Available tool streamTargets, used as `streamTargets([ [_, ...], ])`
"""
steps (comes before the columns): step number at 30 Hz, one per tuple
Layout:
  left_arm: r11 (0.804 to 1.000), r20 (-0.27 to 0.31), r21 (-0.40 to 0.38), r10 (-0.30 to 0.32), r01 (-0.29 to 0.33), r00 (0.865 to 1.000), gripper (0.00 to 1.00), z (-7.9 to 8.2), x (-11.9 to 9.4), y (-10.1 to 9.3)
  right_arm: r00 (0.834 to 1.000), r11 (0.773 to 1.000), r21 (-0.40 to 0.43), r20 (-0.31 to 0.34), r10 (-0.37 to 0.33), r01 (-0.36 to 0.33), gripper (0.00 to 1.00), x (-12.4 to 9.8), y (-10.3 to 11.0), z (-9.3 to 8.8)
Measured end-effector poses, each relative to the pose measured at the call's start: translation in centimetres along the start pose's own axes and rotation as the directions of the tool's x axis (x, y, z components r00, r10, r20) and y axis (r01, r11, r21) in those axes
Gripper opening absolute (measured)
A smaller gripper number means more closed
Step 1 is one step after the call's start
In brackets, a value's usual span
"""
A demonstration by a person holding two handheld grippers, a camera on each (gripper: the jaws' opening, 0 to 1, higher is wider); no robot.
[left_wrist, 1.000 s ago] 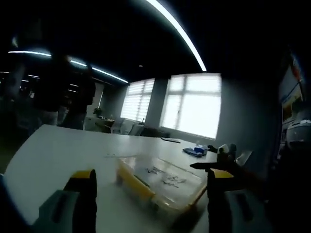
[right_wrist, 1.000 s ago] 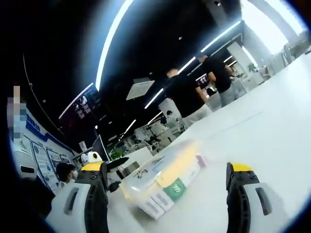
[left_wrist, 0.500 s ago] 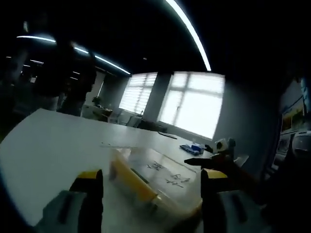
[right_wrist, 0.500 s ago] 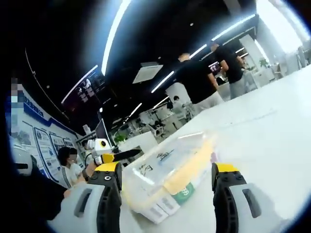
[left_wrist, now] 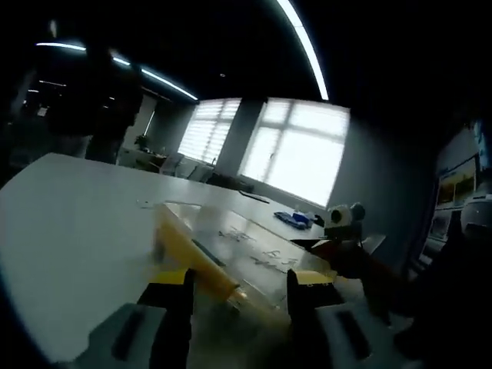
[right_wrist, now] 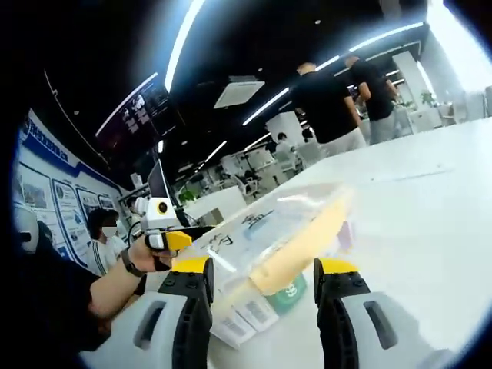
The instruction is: Arrange the small medicine boxes into an aligned row inside the storage area until every box is upright, visible, and separated from the surrounding clutter.
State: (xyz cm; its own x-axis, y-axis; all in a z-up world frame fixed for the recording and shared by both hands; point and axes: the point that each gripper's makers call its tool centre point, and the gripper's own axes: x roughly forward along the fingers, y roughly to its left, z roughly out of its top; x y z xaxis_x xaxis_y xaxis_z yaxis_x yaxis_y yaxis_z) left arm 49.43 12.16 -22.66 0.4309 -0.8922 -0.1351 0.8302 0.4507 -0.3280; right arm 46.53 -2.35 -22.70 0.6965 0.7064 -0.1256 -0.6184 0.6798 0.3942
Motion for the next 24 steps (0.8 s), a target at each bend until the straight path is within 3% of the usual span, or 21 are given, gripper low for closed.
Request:
streamTargets([
  [6,0.998,-0.026,-0.043,0.038,-0.039,0.999,0.42,-0.20,-0.11,0.23,1.000,0.999,-0.042,0.012,-0.016,0.017,0.46,0.03,0.29,0.28],
  [15,0.990,-0.022,-0.119,0.079,-0.081,0.997,0.34,-0.35,-0.39,0.35,1.000,1.000,0.003,0.007,-0.023,0.023,0.40,0.20,0.28,0.13],
  [24,0.983,-0.057,-0.106,0.145,-0.150,0.988,0.32,-0.52,-0.51,-0.22,0.999,1.000,0.016,-0.044,-0.023,0.024,0.40,0.95,0.67,-0.03],
])
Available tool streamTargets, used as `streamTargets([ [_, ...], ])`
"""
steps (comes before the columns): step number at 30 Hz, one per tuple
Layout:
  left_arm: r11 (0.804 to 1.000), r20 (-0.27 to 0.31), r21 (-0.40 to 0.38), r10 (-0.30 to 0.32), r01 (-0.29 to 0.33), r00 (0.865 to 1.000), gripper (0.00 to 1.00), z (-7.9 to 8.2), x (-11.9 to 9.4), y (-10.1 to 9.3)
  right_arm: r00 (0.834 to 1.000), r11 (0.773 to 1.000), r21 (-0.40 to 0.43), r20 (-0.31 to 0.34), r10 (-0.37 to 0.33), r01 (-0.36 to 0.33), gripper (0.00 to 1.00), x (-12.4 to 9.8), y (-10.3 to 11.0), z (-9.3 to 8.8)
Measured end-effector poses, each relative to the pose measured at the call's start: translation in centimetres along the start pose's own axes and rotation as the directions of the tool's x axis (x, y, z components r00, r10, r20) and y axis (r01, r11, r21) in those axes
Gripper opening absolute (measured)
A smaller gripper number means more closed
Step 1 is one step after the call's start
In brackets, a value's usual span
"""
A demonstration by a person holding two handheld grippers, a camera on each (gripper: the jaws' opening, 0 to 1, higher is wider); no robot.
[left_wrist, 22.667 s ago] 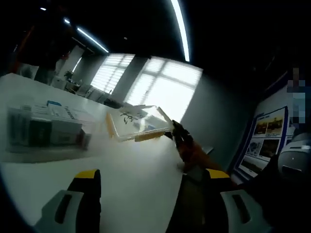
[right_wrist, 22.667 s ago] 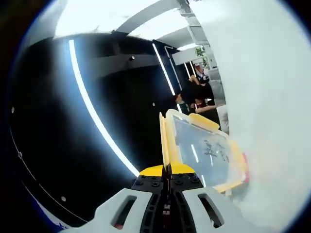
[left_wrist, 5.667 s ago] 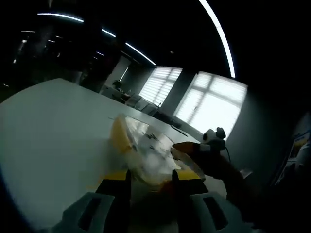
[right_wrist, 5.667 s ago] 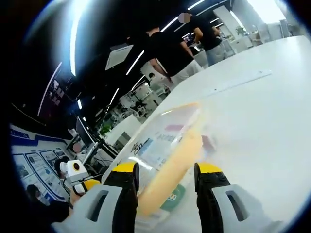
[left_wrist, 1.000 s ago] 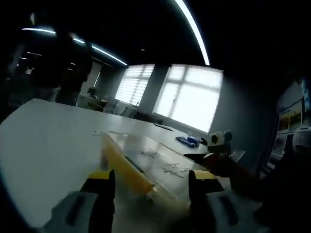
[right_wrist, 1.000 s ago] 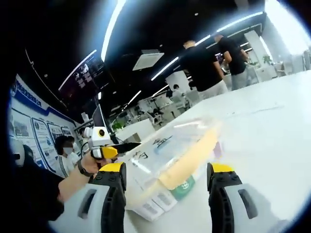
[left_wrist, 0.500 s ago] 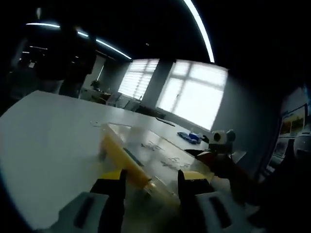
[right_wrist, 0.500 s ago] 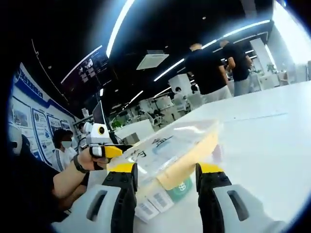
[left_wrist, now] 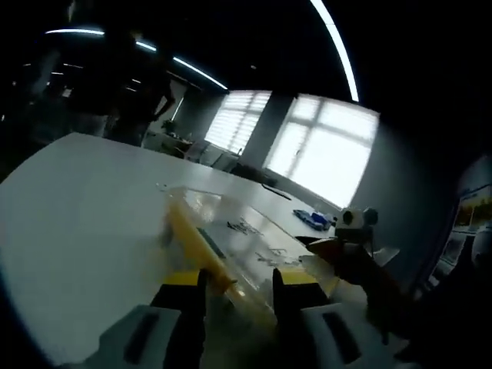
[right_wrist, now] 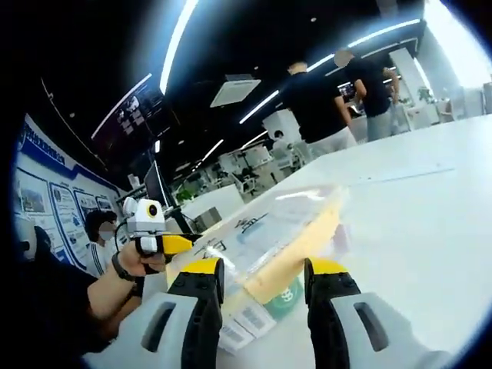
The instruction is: Arrange the small medicine boxes into an aligned row inside the storage area until every box is upright, visible, and separated from the surrounding clutter.
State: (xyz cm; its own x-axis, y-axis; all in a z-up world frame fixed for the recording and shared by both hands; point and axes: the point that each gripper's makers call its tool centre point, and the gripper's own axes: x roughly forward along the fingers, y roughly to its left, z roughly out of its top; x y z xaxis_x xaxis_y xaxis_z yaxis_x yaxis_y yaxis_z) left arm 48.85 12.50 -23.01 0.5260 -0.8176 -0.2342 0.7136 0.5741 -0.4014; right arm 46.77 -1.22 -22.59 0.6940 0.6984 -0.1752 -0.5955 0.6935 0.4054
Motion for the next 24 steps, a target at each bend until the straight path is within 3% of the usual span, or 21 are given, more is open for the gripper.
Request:
streamTargets([
  [5,1.000,-0.025,-0.024,0.009,-0.010,1.000,0.31,-0.4,0.0,0.0,0.999,1.000,0.018,-0.031,-0.021,0.021,0.45,0.4,0.0,-0.1],
  [13,1.000,-0.002,-0.015,0.011,-0.012,1.000,0.32,-0.2,0.0,0.1,0.998,0.999,-0.001,-0.038,-0.051,0.051,0.45,0.3,0.6,-0.2],
  [24,0.999,0.022,-0.034,-0.016,0.016,1.000,0.32,0.0,0.0,0.0,0.996,0.995,0.048,-0.034,-0.083,0.085,0.40,0.1,1.3,-0.8],
])
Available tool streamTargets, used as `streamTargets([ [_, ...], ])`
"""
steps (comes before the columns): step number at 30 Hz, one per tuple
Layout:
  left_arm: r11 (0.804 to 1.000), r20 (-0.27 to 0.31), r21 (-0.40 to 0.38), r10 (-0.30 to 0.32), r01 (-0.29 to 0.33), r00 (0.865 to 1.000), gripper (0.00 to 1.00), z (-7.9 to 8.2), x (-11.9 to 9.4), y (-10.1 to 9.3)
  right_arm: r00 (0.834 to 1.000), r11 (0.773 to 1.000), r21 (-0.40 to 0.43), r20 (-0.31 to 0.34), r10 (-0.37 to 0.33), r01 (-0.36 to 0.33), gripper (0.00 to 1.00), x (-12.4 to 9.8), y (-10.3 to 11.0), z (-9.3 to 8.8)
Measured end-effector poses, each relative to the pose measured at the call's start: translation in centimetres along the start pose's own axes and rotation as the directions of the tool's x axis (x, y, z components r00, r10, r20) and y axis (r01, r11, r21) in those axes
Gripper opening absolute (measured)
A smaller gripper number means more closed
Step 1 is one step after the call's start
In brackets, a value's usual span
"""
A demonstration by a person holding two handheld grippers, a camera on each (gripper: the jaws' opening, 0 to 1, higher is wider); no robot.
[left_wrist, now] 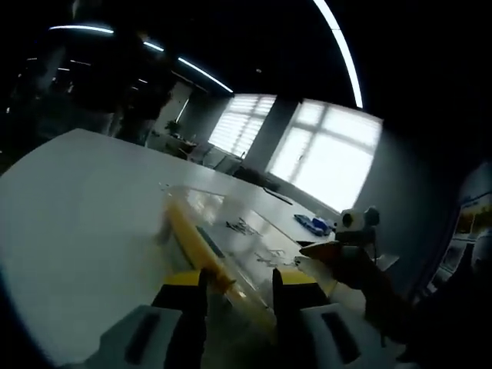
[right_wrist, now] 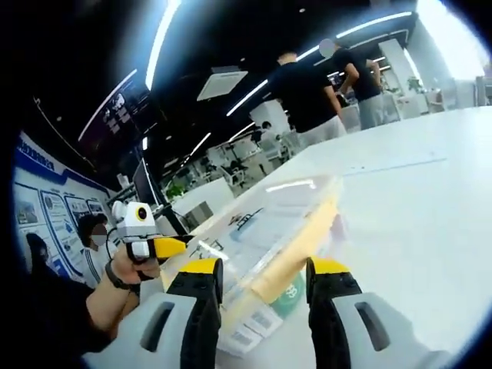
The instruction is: Arrange the small medicine boxes into an aligned row inside the storage area until every box is upright, visible, and separated from the surrounding clutter.
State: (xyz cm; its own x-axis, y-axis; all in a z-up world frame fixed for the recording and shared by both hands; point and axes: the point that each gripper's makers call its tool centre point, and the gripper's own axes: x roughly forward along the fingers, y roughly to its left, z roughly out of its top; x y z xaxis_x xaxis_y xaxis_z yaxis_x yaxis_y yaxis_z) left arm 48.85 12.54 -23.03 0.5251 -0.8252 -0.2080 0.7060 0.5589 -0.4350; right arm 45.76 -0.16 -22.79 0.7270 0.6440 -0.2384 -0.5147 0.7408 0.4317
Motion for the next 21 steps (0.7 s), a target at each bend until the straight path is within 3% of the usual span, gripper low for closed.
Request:
streamTargets([
  [7,0.995,0.014,-0.071,-0.068,0.069,0.998,0.26,0.1,0.0,0.2,0.999,0.998,0.023,-0.001,-0.053,0.053,0.38,-0.5,-0.1,-0.3],
  [14,0.997,-0.006,-0.021,-0.075,0.075,0.997,0.25,0.4,0.4,-0.6,0.990,0.988,0.057,0.008,-0.141,0.141,0.36,-1.1,-0.3,-0.4],
  [21,0.997,-0.005,0.050,-0.058,0.058,0.998,0.16,1.0,0.7,0.0,0.976,0.974,0.071,0.017,-0.215,0.213,0.37,-1.7,0.0,-0.8],
])
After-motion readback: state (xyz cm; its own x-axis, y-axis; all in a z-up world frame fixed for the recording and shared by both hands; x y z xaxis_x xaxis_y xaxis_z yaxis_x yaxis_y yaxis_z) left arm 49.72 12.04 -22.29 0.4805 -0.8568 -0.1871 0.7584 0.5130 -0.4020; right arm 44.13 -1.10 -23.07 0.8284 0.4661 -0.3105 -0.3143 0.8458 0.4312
